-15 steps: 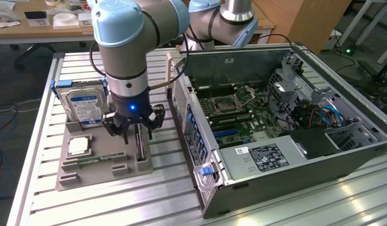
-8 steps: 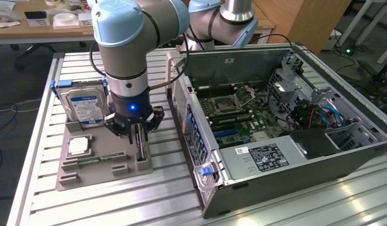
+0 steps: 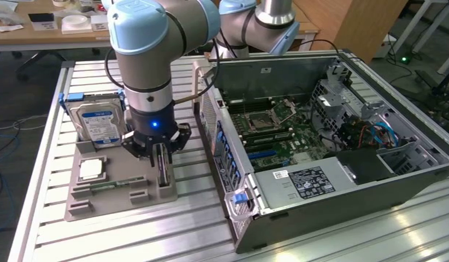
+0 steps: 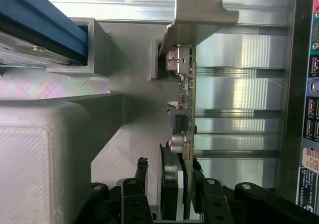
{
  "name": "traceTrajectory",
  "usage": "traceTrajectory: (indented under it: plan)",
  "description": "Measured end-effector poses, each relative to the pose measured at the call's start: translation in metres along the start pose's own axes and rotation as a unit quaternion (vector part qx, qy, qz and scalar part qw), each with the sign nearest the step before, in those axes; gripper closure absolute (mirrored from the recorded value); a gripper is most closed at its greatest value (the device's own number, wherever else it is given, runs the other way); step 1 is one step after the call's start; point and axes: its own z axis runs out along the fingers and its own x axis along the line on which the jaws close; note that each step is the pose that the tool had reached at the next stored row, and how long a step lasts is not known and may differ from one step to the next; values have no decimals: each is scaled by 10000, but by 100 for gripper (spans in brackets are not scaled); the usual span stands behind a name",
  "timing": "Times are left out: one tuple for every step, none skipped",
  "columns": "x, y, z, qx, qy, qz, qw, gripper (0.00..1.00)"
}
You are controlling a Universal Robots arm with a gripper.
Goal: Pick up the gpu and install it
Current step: 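Pick up the gpu and move the gpu toward the slot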
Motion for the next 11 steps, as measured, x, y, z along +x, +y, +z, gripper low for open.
traceTrajectory:
  plan:
    - [0,0,0,0,0,0,10000,56]
    - [0,0,0,0,0,0,10000,56]
    - [0,0,0,0,0,0,10000,56]
    - [0,0,0,0,0,0,10000,56]
    - [0,0,0,0,0,0,10000,56]
    - [0,0,0,0,0,0,10000,57]
    - [0,0,0,0,0,0,10000,63]
    - [-2,0,1,0,-1,0,10000,63]
    - [-4,0,1,0,-1,0,10000,70]
    - [-5,0,1,0,0,0,10000,70]
    - [-7,0,1,0,0,0,10000,70]
